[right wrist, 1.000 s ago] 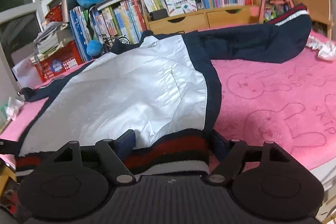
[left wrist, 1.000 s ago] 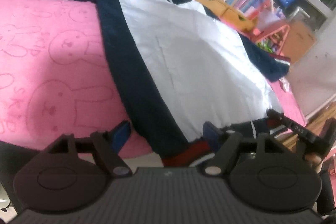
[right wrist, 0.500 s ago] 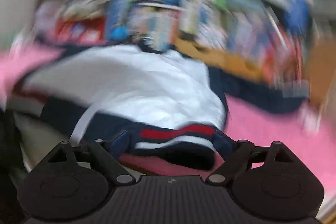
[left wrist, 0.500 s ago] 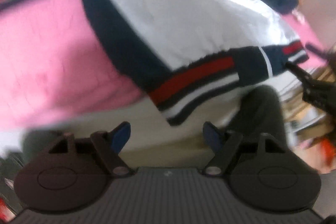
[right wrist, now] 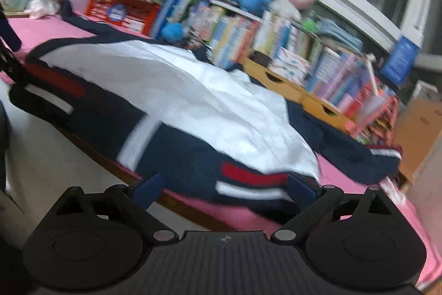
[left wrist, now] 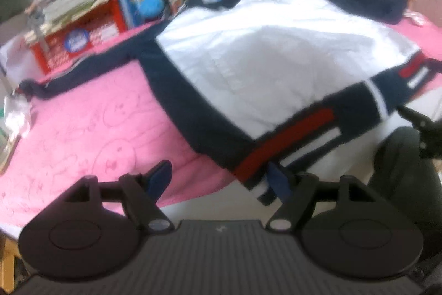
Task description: Fold clothes
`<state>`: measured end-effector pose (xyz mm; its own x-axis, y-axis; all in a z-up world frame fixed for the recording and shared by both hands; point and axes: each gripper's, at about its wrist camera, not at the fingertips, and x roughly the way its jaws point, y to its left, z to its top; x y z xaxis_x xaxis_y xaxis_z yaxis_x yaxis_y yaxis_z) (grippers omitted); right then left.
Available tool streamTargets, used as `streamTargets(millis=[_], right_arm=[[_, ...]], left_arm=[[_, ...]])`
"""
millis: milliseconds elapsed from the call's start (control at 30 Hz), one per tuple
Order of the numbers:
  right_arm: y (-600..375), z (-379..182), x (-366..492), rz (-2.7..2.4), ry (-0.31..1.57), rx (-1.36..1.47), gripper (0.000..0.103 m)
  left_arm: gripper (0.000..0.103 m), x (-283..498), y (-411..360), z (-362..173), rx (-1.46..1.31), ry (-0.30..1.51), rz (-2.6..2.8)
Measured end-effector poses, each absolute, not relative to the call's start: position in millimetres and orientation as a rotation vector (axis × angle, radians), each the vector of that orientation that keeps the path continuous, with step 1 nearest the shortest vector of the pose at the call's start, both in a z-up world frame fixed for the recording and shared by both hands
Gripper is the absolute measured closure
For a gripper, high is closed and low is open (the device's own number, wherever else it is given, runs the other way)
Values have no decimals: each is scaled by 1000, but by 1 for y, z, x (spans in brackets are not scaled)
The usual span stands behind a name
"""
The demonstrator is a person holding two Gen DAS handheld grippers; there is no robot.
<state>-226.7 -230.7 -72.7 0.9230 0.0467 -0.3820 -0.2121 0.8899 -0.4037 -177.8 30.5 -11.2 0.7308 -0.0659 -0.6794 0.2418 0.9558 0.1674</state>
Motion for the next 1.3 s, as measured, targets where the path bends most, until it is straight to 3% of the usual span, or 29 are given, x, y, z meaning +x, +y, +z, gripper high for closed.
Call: streamTargets(millis=[400,700,967,1133,1300], right_arm=[[-247,-64,-210,-8,271,-435,7],[-245,-14,-190,99,214,-135,7],[-232,-54,-200,-13,207,-422,3],[-241,-62,-212,-85,202,-449,25],[-272,-30,-241,0,127,-304,24]], left_arm=[[28,-177,2,-26,416,722,-203],[26,-179,5,-25,438,639,-170],[22,-178,24,-24,503,451,2],[22,-180,56,0,537,341,195],[19,-188,97,11,342,501,90]])
